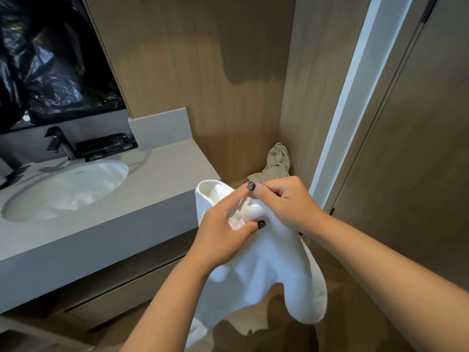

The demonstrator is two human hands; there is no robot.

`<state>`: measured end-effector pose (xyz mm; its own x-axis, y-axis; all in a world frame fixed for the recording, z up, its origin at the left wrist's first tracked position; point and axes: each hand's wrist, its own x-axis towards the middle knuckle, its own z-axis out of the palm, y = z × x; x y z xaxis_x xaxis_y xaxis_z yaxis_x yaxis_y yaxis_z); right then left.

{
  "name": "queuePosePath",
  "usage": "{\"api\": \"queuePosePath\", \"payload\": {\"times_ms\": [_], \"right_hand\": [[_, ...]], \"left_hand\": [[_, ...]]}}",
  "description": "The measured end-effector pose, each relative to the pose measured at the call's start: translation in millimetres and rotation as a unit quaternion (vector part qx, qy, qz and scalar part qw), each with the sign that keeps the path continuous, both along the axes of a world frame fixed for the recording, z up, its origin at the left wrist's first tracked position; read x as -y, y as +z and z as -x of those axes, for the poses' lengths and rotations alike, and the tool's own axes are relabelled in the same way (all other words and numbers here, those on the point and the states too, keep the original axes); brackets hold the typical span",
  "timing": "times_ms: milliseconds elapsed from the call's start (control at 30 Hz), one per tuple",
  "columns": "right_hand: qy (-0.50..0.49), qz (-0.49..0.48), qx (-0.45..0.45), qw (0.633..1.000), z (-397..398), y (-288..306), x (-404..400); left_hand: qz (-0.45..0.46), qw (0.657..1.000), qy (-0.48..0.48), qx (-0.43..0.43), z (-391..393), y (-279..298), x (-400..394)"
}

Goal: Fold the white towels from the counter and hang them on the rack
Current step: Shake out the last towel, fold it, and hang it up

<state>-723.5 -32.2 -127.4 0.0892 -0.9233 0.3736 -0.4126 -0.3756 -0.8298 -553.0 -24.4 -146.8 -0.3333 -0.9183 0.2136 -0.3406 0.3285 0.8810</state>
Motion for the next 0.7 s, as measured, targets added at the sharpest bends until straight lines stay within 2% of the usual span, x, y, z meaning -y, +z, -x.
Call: {"api": "queuePosePath", "payload": {"times_ms": [267,433,533,700], "right_hand": [[0.023,-0.035,-0.041,0.998,28.7,7.5,-18.1],[0.01,-0.006,-0.158,0.987,46.0,10.1,-26.2],[0.003,-0.032,-0.217,0.976,55.7,6.1,-28.0],[-0.037,-0.087,-0.182,0.979,80.2,-11.8,-33.9]], "left_hand": [[0.006,0.999,0.02,-0.05,5.9,-2.0,6.6],[0.001,0.998,0.053,-0.04,12.4,-4.0,11.1],[-0.038,0.989,0.128,-0.065,8.9,-2.4,18.6],[-0.088,0.959,0.252,-0.098,-19.1,-8.5,47.0]]}}
